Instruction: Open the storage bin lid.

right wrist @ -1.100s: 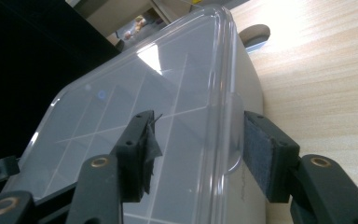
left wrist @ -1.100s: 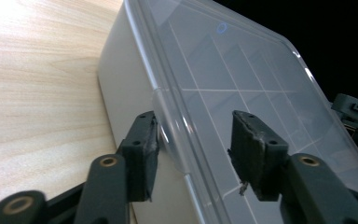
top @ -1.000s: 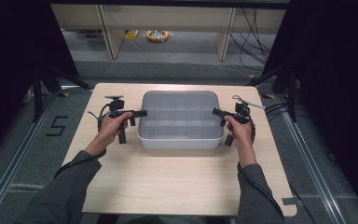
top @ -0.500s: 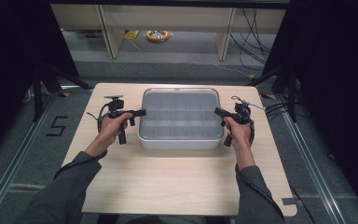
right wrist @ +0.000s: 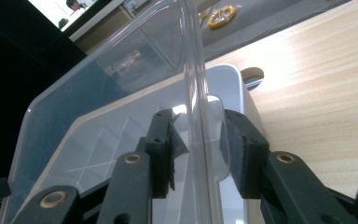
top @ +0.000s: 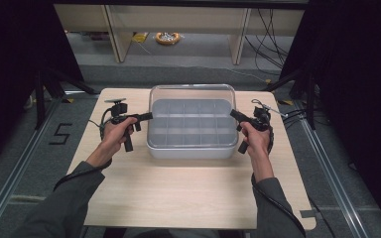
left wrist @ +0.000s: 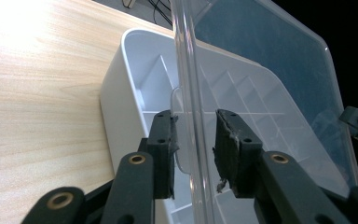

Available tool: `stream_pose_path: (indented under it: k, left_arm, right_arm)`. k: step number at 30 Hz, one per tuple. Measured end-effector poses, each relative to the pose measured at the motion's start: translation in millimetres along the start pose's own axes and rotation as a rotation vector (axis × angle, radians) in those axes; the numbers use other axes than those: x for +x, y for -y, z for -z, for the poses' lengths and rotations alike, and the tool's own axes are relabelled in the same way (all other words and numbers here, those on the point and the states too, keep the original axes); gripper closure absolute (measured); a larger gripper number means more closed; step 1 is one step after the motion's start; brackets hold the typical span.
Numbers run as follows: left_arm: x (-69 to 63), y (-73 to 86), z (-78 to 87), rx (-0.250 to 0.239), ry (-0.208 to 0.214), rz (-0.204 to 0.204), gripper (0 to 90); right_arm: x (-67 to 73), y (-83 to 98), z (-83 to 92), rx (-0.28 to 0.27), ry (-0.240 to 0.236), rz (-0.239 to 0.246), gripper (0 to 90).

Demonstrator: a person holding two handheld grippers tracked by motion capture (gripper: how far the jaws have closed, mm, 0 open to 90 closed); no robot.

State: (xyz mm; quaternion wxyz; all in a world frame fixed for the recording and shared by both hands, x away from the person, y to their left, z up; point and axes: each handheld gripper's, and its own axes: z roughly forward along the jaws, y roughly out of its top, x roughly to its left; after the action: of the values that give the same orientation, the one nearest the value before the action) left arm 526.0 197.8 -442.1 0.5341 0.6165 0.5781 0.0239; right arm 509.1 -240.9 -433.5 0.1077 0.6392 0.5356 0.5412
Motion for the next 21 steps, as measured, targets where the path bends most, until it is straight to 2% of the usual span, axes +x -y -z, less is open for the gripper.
stream_pose_path:
  k: [1, 2, 3, 4, 6, 7, 9, 10, 14, 15, 16, 17, 18, 19, 21]
  left_arm:
    - [-1.4, -0.3, 1.1, -0.002, 0.000, -0.002, 67.5]
    - [-2.4, -0.6, 2.2, -0.005, 0.000, -0.006, 67.4]
    - [-4.0, -1.0, 3.3, -0.014, 0.002, 0.001, 67.5]
    - [-5.0, -1.4, 5.1, -0.014, 0.004, -0.007, 67.6]
    - [-8.7, -2.8, 8.4, -0.016, 0.012, -0.008, 67.7]
    - [-9.9, -3.7, 10.8, -0.015, 0.017, -0.017, 67.7]
    - [-14.5, -5.4, 15.2, -0.024, 0.020, -0.019, 67.8]
    - [-16.4, -6.4, 17.8, -0.029, 0.023, -0.024, 67.8]
    - [-23.4, -7.5, 28.3, -0.045, 0.035, -0.044, 68.6]
    - [-24.5, -7.2, 30.8, -0.041, 0.033, -0.055, 68.5]
    - [-25.4, -6.4, 32.8, -0.044, 0.033, -0.057, 68.4]
    - [-25.2, -5.7, 35.2, -0.042, 0.033, -0.063, 68.5]
    - [-25.4, -4.9, 36.7, -0.046, 0.039, -0.055, 68.7]
    - [-25.2, -4.1, 38.5, -0.044, 0.048, -0.051, 69.0]
    - [-26.7, -1.9, 41.5, -0.051, 0.050, -0.053, 69.1]
  right_arm:
    - [1.1, -0.3, 0.8, -0.005, -0.004, -0.003, 65.2]
    - [0.6, -1.5, 1.5, -0.007, 0.000, 0.021, 65.2]
    - [2.8, -1.8, 2.5, -0.010, 0.010, 0.004, 65.3]
    - [2.9, -2.7, 4.6, -0.008, -0.008, 0.020, 65.2]
    - [4.4, -5.6, 7.9, -0.020, -0.002, 0.044, 65.3]
    - [8.2, -6.5, 9.4, -0.022, -0.004, 0.009, 65.3]
    - [11.1, -9.1, 13.3, -0.028, -0.010, 0.004, 65.4]
    - [9.8, -10.3, 14.6, -0.047, -0.011, 0.049, 65.4]
    - [13.7, -10.8, 22.6, -0.051, -0.029, 0.034, 65.4]
    - [16.4, -9.6, 24.0, -0.046, -0.034, -0.005, 65.5]
    - [14.3, -9.3, 25.4, -0.049, -0.038, 0.029, 65.5]
    - [14.9, -8.4, 27.1, -0.052, -0.049, 0.027, 65.6]
    - [17.2, -7.4, 29.2, -0.040, -0.061, -0.005, 65.8]
    - [17.1, -7.2, 30.8, -0.044, -0.064, 0.009, 65.8]
    - [20.5, -5.9, 34.6, -0.040, -0.066, -0.005, 65.8]
